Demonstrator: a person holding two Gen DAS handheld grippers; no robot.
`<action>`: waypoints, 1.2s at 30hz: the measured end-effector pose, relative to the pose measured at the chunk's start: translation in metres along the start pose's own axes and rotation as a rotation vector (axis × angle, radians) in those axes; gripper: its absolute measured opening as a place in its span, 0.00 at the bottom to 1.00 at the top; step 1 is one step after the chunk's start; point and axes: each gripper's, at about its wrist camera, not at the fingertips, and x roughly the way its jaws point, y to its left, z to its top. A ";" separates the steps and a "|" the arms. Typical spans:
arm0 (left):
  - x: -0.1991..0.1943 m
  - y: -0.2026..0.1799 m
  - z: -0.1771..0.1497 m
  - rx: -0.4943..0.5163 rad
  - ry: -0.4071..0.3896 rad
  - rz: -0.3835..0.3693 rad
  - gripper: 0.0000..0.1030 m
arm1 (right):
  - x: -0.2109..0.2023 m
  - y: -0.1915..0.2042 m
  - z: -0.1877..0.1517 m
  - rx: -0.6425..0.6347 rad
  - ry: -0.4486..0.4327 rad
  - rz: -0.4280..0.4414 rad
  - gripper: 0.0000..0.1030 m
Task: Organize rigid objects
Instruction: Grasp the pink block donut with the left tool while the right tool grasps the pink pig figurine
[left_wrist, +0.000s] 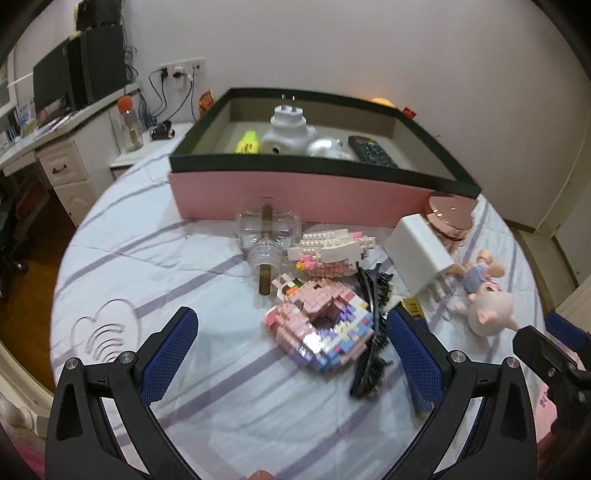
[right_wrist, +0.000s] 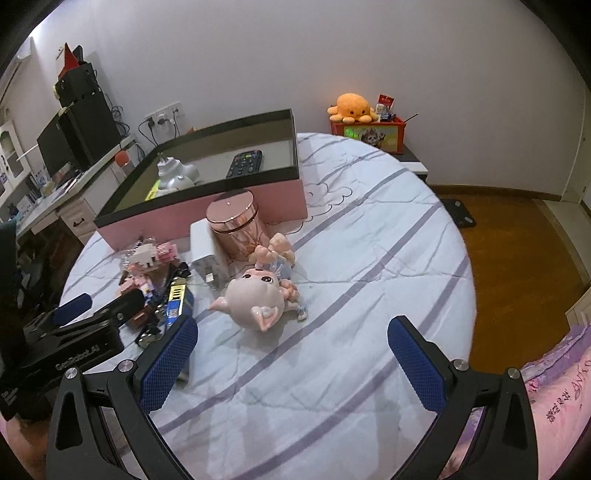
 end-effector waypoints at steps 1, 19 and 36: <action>0.007 0.000 0.000 0.003 0.009 0.014 1.00 | 0.003 0.000 0.001 -0.002 0.003 0.002 1.00; 0.004 0.025 -0.007 -0.016 -0.009 -0.039 0.63 | 0.046 0.015 0.004 -0.029 0.034 0.007 1.00; -0.020 0.048 -0.017 -0.038 -0.038 -0.088 0.62 | 0.030 0.012 0.003 -0.012 -0.013 0.063 0.54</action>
